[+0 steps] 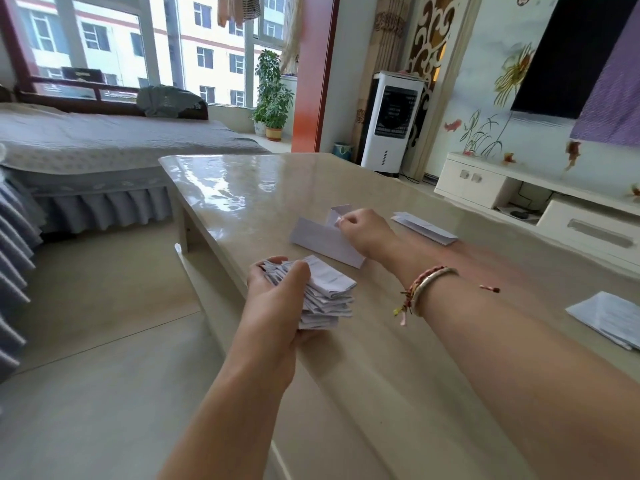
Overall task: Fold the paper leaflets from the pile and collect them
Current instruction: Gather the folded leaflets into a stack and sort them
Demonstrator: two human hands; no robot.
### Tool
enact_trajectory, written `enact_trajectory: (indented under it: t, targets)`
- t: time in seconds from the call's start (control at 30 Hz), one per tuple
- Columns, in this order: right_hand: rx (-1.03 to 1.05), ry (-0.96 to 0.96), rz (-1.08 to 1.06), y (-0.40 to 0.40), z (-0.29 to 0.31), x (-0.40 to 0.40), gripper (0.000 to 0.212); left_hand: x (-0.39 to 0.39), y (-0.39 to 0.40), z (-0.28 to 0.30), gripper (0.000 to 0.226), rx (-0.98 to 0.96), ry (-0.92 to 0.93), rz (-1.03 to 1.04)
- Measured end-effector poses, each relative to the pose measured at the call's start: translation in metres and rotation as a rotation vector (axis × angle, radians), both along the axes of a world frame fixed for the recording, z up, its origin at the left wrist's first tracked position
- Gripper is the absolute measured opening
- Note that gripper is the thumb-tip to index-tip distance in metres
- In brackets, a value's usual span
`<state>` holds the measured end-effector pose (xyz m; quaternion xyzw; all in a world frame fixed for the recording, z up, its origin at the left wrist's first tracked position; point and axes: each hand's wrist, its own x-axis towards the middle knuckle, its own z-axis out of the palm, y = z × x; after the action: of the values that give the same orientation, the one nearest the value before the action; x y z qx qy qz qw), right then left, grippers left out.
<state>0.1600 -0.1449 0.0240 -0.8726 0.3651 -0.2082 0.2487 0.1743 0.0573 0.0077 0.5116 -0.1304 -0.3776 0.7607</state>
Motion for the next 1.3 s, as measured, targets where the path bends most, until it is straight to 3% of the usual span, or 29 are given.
enact_trajectory:
  t: [0.17, 0.3, 0.37, 0.53, 0.6, 0.8, 0.93, 1.07, 1.17, 1.23, 1.3]
  targets:
    - [-0.204, -0.355, -0.134, 0.009, 0.013, -0.033, 0.02, -0.001, -0.003, -0.003, 0.026, -0.008, -0.039, -0.011]
    - [-0.005, -0.546, -0.133, 0.045, 0.04, -0.088, 0.025, -0.012, -0.007, -0.005, 0.029, -0.004, -0.192, 0.027]
    - [0.183, -0.558, -0.112, 0.068, 0.053, -0.118, 0.03, -0.017, -0.009, -0.005, 0.03, -0.005, -0.275, 0.058]
    - [0.434, -0.312, 0.013, 0.096, 0.059, -0.163, 0.032, -0.045, -0.015, 0.0, 0.034, -0.047, -0.456, 0.032]
    - [0.45, -0.296, 0.048, 0.103, 0.052, -0.168, 0.026, -0.056, -0.017, 0.002, 0.036, -0.104, -0.421, -0.022]
    - [0.483, -0.524, 0.11, 0.115, 0.017, -0.154, 0.024, -0.06, -0.02, 0.002, 0.029, -0.203, -0.199, -0.023]
    - [0.401, -0.5, 0.126, 0.12, 0.007, -0.134, 0.031, -0.048, -0.02, 0.005, 0.022, -0.229, -0.133, 0.005]
    - [0.39, -0.484, 0.263, 0.126, 0.006, -0.119, 0.033, -0.033, -0.017, 0.003, 0.04, -0.211, -0.125, 0.055]
    - [0.407, -0.558, 0.266, 0.122, 0.007, -0.108, 0.032, -0.016, -0.014, -0.004, 0.028, -0.168, -0.068, 0.147]
    - [0.174, -0.515, 0.196, 0.103, 0.0, -0.098, 0.027, -0.008, -0.012, -0.007, 0.022, -0.15, -0.049, 0.186]
    - [-0.126, -0.293, 0.132, 0.077, -0.011, -0.086, 0.03, -0.001, -0.008, -0.01, 0.022, -0.138, -0.05, 0.209]
